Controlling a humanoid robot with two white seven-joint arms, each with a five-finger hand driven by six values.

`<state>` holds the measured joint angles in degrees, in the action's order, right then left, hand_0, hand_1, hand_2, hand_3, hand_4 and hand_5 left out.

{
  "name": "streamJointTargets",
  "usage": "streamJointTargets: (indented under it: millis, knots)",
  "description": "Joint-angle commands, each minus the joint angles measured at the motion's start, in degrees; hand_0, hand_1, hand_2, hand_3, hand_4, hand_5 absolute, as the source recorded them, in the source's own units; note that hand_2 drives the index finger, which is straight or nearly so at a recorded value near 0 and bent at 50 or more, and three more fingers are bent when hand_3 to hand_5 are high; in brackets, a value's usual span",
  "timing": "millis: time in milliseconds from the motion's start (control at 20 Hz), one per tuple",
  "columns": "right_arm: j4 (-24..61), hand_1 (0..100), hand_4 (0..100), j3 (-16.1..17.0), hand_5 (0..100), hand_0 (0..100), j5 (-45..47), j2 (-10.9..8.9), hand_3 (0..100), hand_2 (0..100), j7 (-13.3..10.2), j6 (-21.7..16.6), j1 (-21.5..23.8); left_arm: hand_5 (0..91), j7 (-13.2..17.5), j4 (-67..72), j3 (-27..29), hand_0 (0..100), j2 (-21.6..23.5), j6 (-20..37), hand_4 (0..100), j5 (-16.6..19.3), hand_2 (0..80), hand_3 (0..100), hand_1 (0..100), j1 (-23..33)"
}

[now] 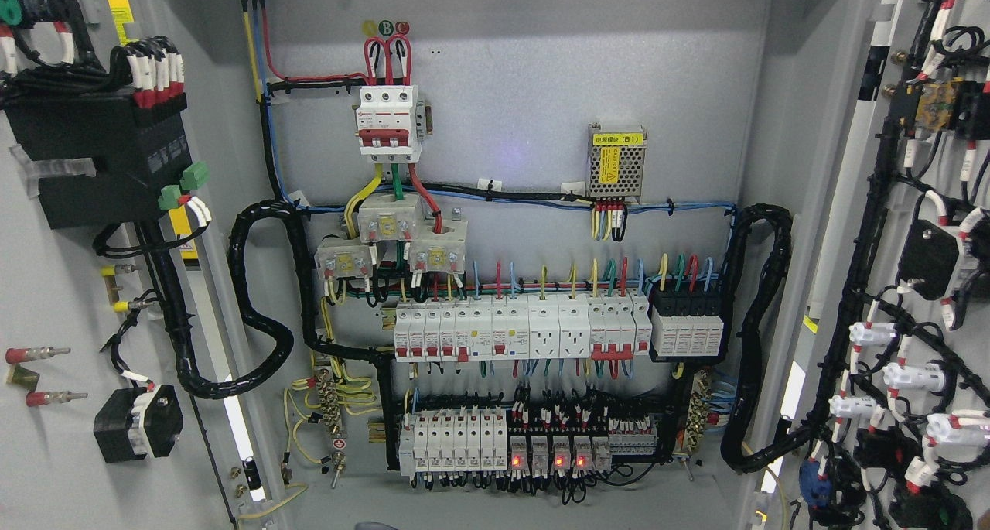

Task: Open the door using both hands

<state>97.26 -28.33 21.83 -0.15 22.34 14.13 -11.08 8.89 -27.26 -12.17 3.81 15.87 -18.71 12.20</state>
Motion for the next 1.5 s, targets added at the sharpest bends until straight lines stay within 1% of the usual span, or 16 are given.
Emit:
streamJointTargets:
  millis: [0,100,200,350,401,451,501,551,701,801,901,951,1001,1252,1352,1452]
  knots:
    - [12.0,50,0,6.2,0,0,-4.2,-6.61,0,4,-1.0,-6.6,11.2,0.0,0.0,-49.1,-0.5,12,3.1,0.3,0,0.3,0.0,0,56,10.6]
    - [14.2,50,0,7.2,0,0,-5.9,-7.93,0,4,-1.1,-10.6,15.9,0.0,0.0,-59.1,-0.5,12,3.9,0.4,0,0.3,0.0,0,56,14.1]
    - [16.7,50,0,10.2,0,0,-6.0,-8.29,0,4,-1.3,-11.3,19.4,0.0,0.0,-65.4,-0.1,12,4.9,1.4,0,0.3,0.0,0,56,15.6]
    - [21.6,50,0,13.8,0,0,-5.8,-9.60,0,4,-2.6,-12.8,24.9,0.0,0.2,-69.4,-0.1,12,8.0,9.6,0,0.5,0.0,0,56,15.5]
    - [22.4,50,0,15.0,0,0,-5.8,-10.13,0,4,-2.8,-14.5,26.4,0.0,0.3,-71.0,-0.2,12,9.6,12.0,0,1.0,0.0,0,56,15.6]
    - [22.4,50,0,15.8,0,0,-5.8,-10.31,0,4,-3.1,-17.3,27.4,0.0,0.7,-73.4,-0.3,12,11.6,13.4,0,1.6,0.0,0,56,15.7]
    - [22.4,50,0,16.5,0,0,-5.8,-10.31,0,4,-3.6,-20.4,28.6,0.0,0.9,-75.1,-0.3,12,12.8,14.1,0,1.7,0.0,0,56,15.7]
    - [22.4,50,0,17.9,0,0,-5.8,-10.57,0,4,-4.1,-22.4,29.9,0.0,1.0,-76.6,-0.4,12,13.4,14.4,0,1.7,0.0,0,56,15.7]
    - [22.4,50,0,22.4,0,0,-5.7,-11.98,0,4,-4.3,-27.5,32.9,0.0,1.0,-81.7,-0.8,12,13.8,14.5,0,1.7,0.0,0,56,15.5]
    - [22.4,50,0,23.3,0,0,-5.7,-12.15,0,4,-4.3,-31.2,34.2,0.0,1.0,-85.4,-0.8,12,14.0,15.0,0,1.8,0.0,0,56,15.5]
    - [22.4,50,0,24.9,0,0,-5.7,-12.50,0,4,-4.4,-35.6,34.9,0.0,1.0,-87.5,-0.8,12,14.2,19.8,0,2.4,0.0,0,56,13.9]
    - [22.4,50,0,26.0,0,0,-5.6,-12.51,0,4,-4.4,-37.2,35.5,0.0,1.0,-87.8,-0.7,12,14.4,21.2,0,3.6,0.0,0,56,12.6]
    - [22.4,50,0,26.8,0,0,-5.5,-12.59,0,4,-4.4,-38.0,36.0,0.0,1.0,-88.4,-0.2,12,14.6,21.8,0,4.8,0.0,0,56,12.3]
    - [22.6,50,0,30.3,0,0,-3.1,-12.77,0,4,-4.4,-38.9,37.8,0.0,0.9,-91.8,0.4,12,14.2,23.9,0,5.0,0.0,0,56,12.5]
    - [22.6,50,0,31.4,0,0,0.2,-13.21,0,4,-4.4,-39.0,37.6,0.0,0.9,-91.8,2.7,12,13.9,24.6,0,4.8,0.0,0,56,12.5]
    - [22.6,50,0,32.6,0,0,0.4,-14.08,0,4,-4.4,-39.2,36.8,0.0,0.9,-91.8,5.6,12,13.7,24.9,0,4.5,0.0,0,56,12.5]
